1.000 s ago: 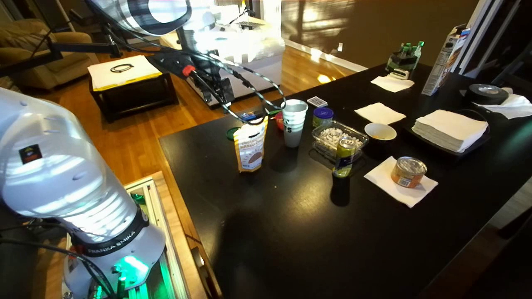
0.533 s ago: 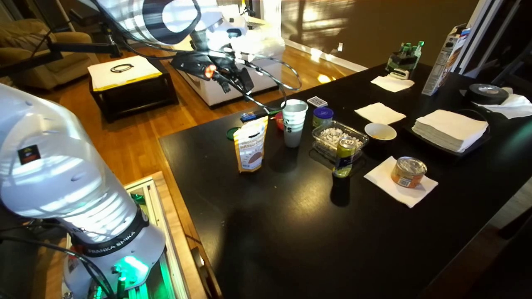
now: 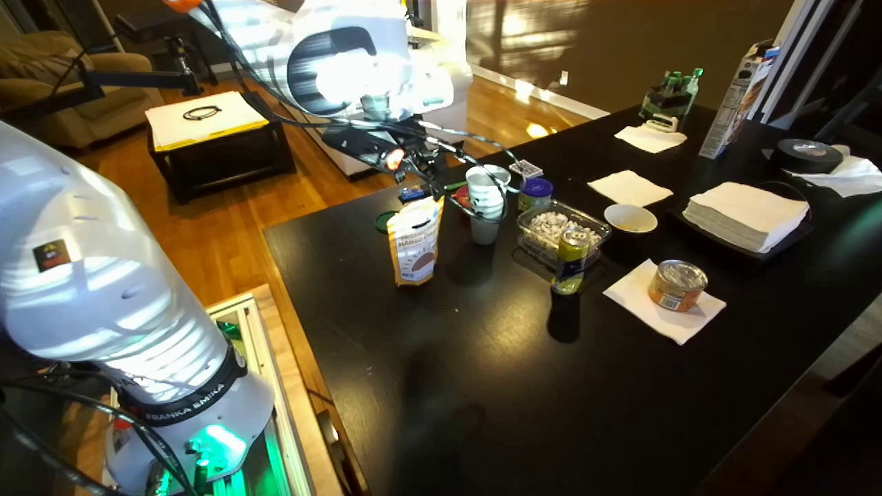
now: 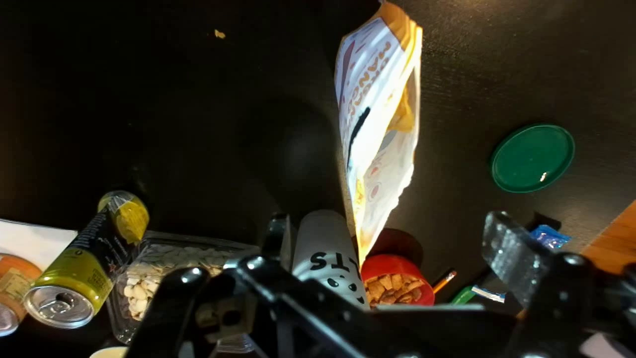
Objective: Pour the contents out of the white packet
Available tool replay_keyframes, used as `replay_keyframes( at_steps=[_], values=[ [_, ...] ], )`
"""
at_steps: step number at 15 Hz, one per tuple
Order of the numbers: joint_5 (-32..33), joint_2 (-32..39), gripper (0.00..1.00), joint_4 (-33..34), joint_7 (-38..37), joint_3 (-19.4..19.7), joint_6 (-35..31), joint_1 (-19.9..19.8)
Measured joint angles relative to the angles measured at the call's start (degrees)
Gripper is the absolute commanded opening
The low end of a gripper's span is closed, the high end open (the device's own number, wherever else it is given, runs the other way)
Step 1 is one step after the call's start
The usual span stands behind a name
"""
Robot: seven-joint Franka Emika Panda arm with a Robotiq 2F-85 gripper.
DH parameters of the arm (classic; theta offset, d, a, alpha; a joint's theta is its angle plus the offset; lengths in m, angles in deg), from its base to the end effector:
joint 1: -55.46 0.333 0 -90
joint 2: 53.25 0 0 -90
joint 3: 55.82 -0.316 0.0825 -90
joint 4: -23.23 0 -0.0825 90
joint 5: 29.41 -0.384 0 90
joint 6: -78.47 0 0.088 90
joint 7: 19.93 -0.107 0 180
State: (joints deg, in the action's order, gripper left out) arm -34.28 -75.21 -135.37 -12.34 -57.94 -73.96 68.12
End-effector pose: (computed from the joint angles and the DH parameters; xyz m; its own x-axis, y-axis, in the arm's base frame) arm 0.3834 0.0979 0.3552 0.9133 0.3012 0.2742 0.3154 -0.9489 -0.0083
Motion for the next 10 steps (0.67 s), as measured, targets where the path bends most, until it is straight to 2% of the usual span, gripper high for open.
replay_keyframes(
  at_steps=[3,7,10],
  values=[
    [0.0,0.0,1.00,0.1,0.0,-0.1,0.3,0.4],
    [-0.8,0.3,1.00,0.3,1.1,0.9,8.6,0.3],
    [-2.9,0.7,1.00,0.1,5.5,3.1,12.6,0.3]
  ],
)
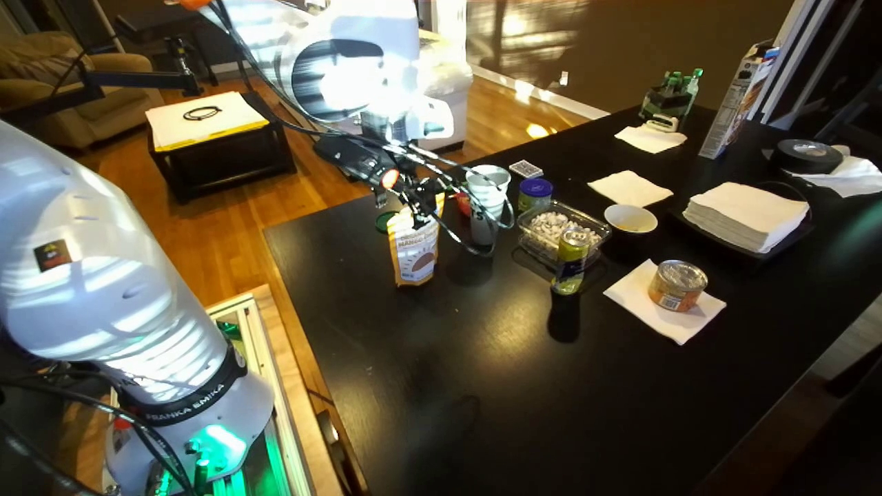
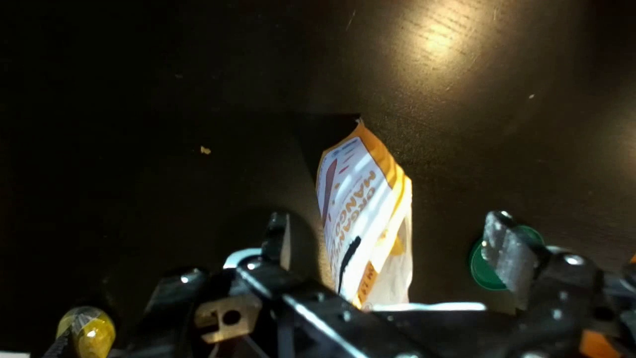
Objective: Pour the contents out of the white packet
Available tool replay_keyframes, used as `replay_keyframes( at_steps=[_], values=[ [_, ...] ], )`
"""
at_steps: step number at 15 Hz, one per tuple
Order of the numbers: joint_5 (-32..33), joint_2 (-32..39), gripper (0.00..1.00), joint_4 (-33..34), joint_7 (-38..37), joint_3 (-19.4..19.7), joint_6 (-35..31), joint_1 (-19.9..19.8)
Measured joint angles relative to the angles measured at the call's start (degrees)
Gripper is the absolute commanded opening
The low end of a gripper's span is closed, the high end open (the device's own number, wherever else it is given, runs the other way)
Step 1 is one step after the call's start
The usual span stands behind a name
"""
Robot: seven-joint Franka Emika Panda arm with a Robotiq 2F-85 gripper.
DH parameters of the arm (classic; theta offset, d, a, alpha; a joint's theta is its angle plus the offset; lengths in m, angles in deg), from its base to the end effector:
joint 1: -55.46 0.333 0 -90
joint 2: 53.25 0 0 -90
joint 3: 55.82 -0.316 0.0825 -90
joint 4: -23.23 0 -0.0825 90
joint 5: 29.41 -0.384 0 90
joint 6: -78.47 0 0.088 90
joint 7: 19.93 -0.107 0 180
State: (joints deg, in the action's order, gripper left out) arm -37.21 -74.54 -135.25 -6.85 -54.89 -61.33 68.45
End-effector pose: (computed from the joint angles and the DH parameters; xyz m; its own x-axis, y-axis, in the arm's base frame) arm 0.3680 0.0793 0.3289 0.9426 0.3282 0.0612 0.3326 -0.9391 -0.0864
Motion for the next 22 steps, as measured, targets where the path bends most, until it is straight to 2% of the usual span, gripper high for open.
replay_keyframes(
  at_steps=[9,13,14,16,22],
  values=[
    [-13.2,5.1,1.00,-0.2,23.5,7.5,1.6,0.3],
    [-20.6,7.2,0.98,-0.2,26.6,7.5,1.9,0.3],
    [-22.3,7.4,0.74,-0.1,26.6,7.3,1.7,0.2],
    [-25.2,7.8,0.70,-0.1,26.5,6.6,0.6,0.1],
    [-28.0,9.7,0.27,-0.1,24.1,4.7,-6.4,-0.8]
  ],
)
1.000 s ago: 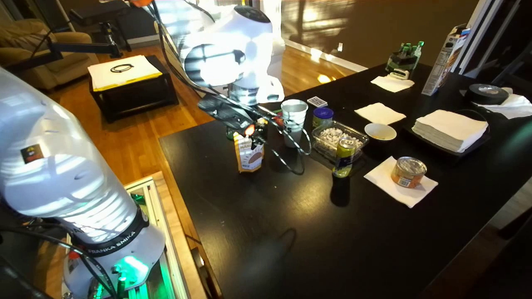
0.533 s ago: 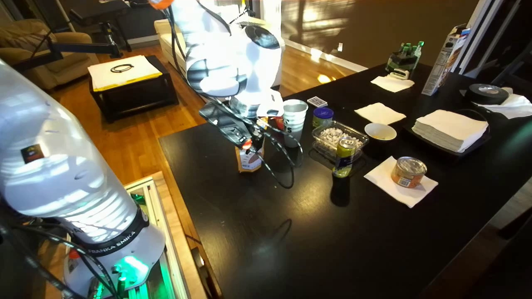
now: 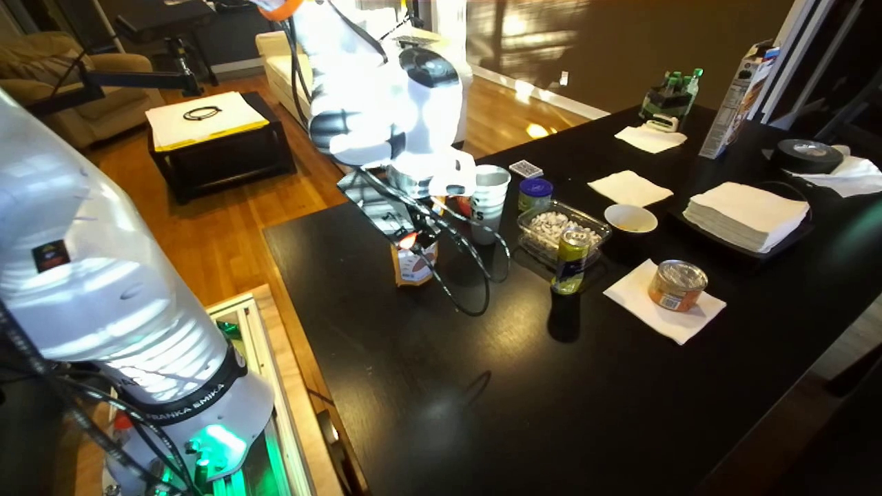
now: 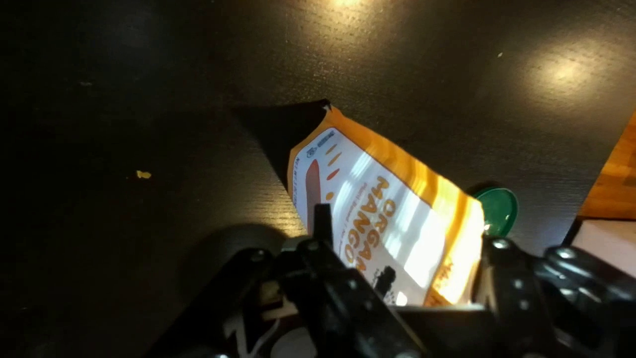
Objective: Pour the contents out of the white packet
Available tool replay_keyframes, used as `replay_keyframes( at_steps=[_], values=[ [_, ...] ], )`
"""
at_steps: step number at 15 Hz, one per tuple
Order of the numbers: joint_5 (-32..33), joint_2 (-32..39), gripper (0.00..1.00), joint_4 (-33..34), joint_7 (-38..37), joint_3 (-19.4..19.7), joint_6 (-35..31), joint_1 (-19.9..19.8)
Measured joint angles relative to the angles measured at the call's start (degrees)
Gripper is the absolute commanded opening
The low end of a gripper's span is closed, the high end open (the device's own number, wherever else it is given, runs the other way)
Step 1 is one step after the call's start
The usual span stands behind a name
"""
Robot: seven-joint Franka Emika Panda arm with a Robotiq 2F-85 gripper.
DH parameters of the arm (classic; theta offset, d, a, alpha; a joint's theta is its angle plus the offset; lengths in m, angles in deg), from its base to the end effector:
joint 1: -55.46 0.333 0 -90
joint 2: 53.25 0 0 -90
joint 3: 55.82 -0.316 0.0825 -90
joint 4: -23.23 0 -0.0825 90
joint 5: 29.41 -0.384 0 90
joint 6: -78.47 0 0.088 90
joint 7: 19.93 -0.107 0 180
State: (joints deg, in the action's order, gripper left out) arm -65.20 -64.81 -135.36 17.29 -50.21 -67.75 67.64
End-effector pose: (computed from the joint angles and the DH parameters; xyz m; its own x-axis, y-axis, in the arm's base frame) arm 0.3782 0.0375 0.2717 0.9698 0.2157 0.1143 0.2419 -0.9117 -0.3321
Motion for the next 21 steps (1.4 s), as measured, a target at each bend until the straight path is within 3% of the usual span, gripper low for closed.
replay_keyframes(
  at_steps=[3,4,10,11,12,16,21],
  values=[
    [0.7,0.9,0.05,0.0,-1.7,-1.1,-2.0,-1.0],
    [1.8,1.0,0.01,0.0,-2.5,-1.5,-2.4,-1.4],
    [18.5,0.8,0.03,1.4,-11.3,-3.5,-2.7,-4.3],
    [22.2,0.8,0.36,1.7,-12.9,-3.9,-2.7,-5.0],
    [26.0,0.7,0.36,2.1,-14.3,-4.3,-2.7,-5.6],
    [35.5,0.6,0.63,3.6,-16.0,-4.8,-2.7,-7.1],
    [36.8,0.5,0.98,1.8,-14.3,-3.7,-7.0,-7.6]
  ],
)
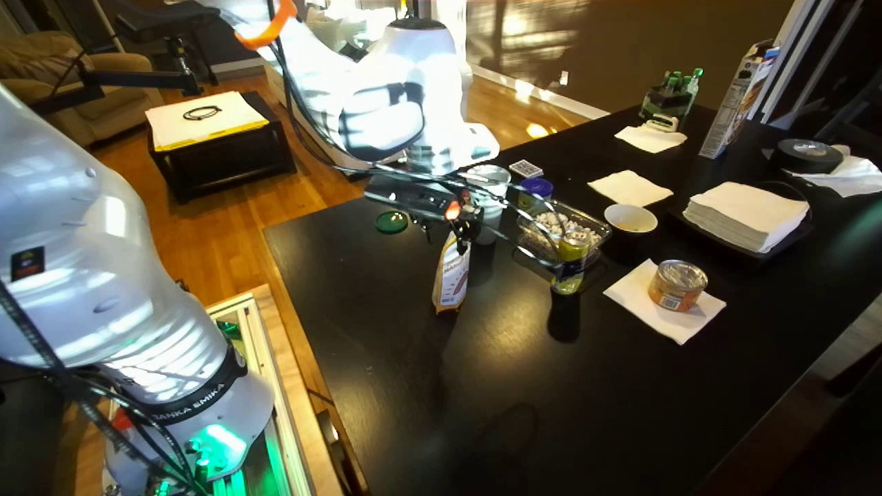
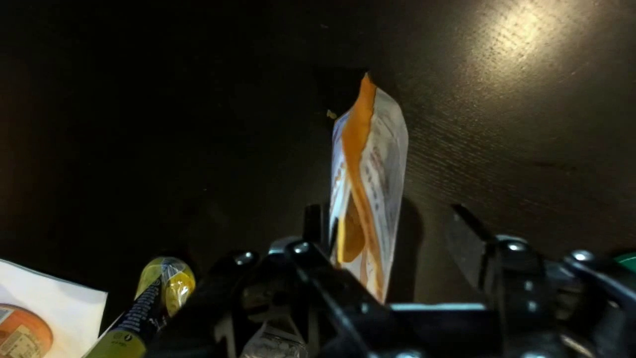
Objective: Pour the contents out of the white packet
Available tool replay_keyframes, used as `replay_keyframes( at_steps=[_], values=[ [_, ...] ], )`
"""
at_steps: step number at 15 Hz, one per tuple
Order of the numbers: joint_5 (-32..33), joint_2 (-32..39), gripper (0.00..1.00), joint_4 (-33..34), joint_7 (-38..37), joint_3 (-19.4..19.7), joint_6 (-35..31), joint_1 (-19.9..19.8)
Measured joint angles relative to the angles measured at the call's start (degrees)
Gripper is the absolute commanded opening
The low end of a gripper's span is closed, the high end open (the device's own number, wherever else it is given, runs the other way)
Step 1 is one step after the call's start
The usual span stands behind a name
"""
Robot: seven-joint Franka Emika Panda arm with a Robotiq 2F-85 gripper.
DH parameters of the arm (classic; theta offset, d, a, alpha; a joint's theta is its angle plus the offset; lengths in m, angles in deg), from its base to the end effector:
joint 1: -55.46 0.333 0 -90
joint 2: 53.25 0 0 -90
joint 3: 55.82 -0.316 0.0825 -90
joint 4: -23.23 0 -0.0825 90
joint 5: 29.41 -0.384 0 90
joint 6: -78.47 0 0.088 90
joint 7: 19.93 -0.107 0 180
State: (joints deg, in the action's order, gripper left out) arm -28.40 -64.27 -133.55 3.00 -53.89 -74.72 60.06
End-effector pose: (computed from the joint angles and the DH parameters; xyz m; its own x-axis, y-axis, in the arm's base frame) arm 0.4054 0.0200 0.2932 0.8874 0.4457 0.1177 0.4425 -0.8952 0.0536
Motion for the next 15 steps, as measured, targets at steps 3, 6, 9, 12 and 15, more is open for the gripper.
replay_keyframes(
  at_steps=[3,6,9,12,15],
  values=[
    [-0.8,0.3,1.00,-1.4,3.7,1.9,-3.0,0.1],
    [-5.0,0.9,1.00,-1.4,10.6,4.5,-5.5,0.9],
    [-16.3,1.9,1.00,-1.4,23.1,8.7,-8.2,4.9],
    [-27.6,2.0,1.00,-1.4,35.8,13.8,-7.6,10.3],
    [-35.5,2.2,1.00,-1.4,47.1,16.6,-5.3,11.5]
  ],
)
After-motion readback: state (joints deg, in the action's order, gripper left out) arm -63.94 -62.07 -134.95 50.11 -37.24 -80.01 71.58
